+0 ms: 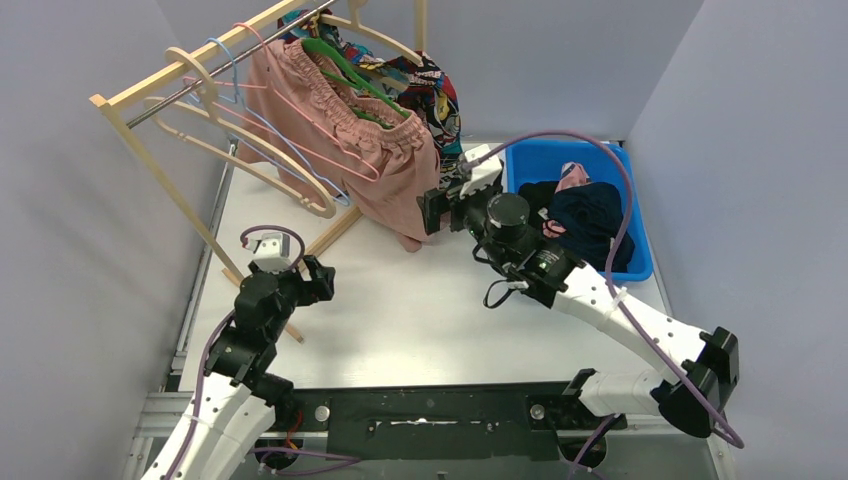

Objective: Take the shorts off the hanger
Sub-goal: Pick up the hanger from the clothes rod.

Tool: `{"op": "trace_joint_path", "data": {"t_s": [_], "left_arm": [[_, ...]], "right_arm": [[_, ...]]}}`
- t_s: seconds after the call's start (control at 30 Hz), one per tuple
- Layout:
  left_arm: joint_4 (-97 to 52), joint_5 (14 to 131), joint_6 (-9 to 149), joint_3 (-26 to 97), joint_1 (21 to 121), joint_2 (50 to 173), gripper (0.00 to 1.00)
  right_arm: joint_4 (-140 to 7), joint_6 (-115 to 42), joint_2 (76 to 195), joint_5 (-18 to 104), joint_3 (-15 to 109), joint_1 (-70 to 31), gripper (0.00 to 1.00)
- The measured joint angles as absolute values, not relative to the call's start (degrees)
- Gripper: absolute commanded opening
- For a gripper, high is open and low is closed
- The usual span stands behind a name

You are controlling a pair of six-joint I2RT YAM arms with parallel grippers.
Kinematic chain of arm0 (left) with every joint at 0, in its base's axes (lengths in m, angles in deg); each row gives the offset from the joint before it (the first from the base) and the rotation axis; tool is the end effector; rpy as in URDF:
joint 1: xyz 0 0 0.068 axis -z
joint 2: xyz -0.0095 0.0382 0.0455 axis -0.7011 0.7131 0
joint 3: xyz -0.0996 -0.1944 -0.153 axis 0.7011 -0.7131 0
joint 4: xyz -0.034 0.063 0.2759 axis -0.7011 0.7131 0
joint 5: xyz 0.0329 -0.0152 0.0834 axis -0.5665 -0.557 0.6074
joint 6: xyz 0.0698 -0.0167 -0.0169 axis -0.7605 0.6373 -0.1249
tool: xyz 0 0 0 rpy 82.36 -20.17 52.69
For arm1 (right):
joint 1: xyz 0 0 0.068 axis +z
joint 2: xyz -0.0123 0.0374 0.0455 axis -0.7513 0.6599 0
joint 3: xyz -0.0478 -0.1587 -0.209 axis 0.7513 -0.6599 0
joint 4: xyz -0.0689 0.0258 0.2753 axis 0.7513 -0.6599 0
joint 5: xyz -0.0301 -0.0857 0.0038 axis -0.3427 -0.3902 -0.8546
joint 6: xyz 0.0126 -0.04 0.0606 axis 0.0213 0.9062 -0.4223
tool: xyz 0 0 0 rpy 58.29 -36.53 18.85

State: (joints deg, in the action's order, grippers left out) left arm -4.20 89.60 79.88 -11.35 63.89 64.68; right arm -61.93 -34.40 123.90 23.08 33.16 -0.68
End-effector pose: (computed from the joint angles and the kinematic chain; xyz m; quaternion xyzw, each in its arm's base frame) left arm 0.1851 -0.0553 0.2383 -0.0608 0.8119 -0.1456 0.5622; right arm 0.2373 0.2438 0.3685 -0.1978 0.7033 0.2310 0.6426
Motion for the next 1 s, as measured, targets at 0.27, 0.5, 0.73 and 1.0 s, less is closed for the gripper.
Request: {"op": "trace_joint_path", "data": {"t_s": [0.27,0.5,0.73,1.0], "left_arm": [[-4.2,90.02,79.88,-11.35,63.89,64.5,0.8],[-4.18,91.68,79.86,-11.29,63.89,64.98,0.81],[-3.66,92.53,80.17,-8.84,63.89,66.18,0.82],[-3.59,92.84,80.36,-8.58,63.89,63.26,0.83]], "right_arm": [[-67.83,-35.91,128.01,28.57,40.79,-6.58,0.98],[-69.82,-37.62,128.01,34.8,43.67,-12.81,0.98],[-70.43,-35.23,127.97,38.99,47.01,-12.67,0.98],[-73.89,-32.94,130.7,43.04,53.57,-13.55,0.98]]}}
